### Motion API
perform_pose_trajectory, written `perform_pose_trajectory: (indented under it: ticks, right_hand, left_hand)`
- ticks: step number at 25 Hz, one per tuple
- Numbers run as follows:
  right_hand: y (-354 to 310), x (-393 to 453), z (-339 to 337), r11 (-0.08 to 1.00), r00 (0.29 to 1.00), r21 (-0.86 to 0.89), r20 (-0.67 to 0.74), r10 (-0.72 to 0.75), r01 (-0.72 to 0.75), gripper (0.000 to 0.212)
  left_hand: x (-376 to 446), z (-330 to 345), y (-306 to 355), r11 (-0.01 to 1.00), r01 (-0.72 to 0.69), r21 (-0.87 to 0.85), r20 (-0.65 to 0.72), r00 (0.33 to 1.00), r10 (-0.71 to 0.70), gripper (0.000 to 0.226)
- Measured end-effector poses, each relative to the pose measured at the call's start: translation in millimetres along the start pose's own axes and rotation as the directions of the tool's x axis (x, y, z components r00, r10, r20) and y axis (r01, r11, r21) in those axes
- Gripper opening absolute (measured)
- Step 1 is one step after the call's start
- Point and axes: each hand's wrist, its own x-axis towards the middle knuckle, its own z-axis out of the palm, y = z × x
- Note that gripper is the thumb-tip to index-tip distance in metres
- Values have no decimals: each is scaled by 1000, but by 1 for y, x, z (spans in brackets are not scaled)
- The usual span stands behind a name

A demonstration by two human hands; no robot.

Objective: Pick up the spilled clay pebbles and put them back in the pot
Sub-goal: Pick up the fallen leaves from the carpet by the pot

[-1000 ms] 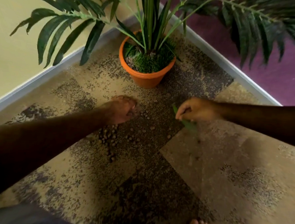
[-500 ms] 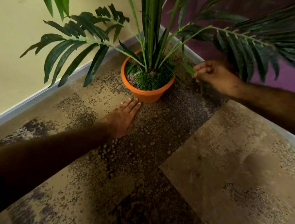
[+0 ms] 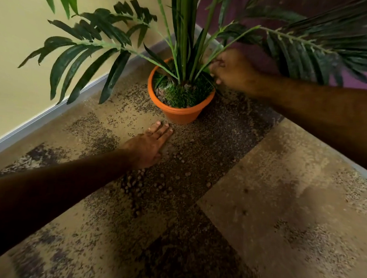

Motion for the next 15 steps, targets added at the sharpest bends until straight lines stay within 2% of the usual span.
perform_pose_trajectory:
  ticks: [3,7,8,12,14,15]
  right_hand:
    - [-14,-1,8,998,1000,58,-12,16,-15,24]
    - [-20,-8,14,991,999,-122,-15,-50,48,32]
    - [-21,-9,14,992,998,-116,-23,-52,49,33]
    - [-25,-13,7,1000,997,29,-72,-2,4,32]
    - [-28,-21,6,971,991,237,-116,70,-41,37]
    - [-27,-28,5,961,985,271,-147,90,-48,39]
  left_hand:
    - [-2,-1,1,1000,-12,3,26,1000,12,86]
    - [-5,0,-2,1000,-7,-30,43,999,8,85]
    - [-6,-1,-3,999,-6,-33,48,999,7,86]
    - [-7,-4,-3,1000,-17,-20,70,997,19,88]
    - [-6,-5,-2,1000,-22,-16,58,998,23,86]
    - [-5,-4,-2,1000,-22,-19,53,998,23,85]
